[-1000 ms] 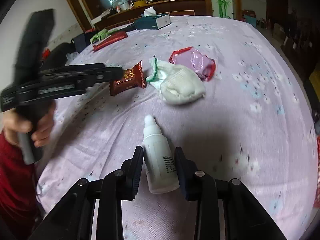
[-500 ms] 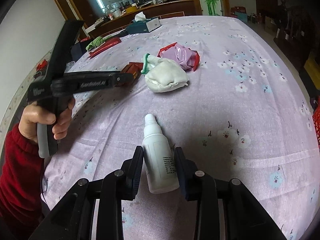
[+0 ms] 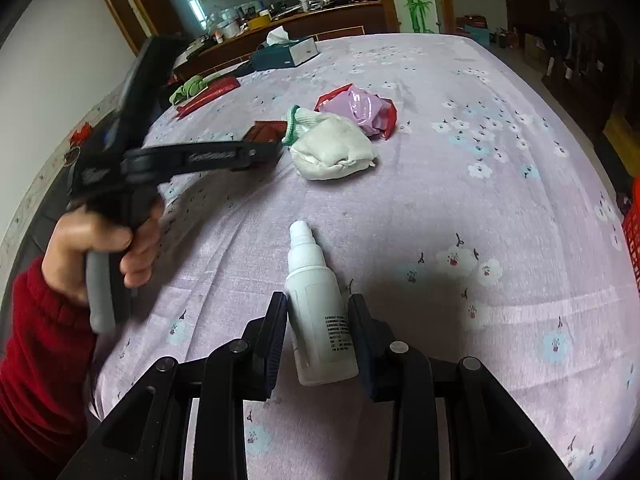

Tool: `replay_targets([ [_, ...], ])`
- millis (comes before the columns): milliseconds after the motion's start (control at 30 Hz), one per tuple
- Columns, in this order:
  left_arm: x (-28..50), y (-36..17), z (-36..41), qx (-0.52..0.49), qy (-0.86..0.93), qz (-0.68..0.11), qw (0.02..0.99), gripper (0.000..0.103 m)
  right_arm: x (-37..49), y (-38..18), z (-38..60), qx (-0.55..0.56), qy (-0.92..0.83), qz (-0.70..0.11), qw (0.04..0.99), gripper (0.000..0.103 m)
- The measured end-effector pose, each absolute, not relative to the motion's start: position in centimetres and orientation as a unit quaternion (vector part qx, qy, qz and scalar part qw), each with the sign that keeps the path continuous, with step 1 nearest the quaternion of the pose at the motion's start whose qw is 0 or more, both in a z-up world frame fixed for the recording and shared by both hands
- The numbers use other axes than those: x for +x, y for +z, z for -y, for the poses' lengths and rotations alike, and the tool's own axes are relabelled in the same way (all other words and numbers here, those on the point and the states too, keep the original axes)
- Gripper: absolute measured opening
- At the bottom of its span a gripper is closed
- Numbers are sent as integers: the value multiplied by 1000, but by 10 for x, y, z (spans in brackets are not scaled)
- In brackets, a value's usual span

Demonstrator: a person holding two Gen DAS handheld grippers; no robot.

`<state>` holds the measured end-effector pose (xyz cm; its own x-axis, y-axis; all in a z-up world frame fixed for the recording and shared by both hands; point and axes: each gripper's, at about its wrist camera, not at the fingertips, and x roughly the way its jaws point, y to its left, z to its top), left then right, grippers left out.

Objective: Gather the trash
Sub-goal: 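Grasp the red candy wrapper with the left tool while the right tool grasps the white spray bottle, then lift the candy wrapper and spray bottle with both tools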

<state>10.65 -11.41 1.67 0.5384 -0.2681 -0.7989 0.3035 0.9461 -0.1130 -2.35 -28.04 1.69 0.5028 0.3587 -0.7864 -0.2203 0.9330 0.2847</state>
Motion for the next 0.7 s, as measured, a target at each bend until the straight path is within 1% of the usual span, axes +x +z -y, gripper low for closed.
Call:
replay_targets([
  [333,12,42,105,-14,-178,-395,901,32,-39,25,290,93,155,-432,884,32],
  [500,-32,36,110,-16,-188,-393,900,32,-44,19,284,77,159,-448,876,32],
  [700,-50,35,113,-13,-183,-384,905,32,-49,21,271,38,167,-465,868,32],
])
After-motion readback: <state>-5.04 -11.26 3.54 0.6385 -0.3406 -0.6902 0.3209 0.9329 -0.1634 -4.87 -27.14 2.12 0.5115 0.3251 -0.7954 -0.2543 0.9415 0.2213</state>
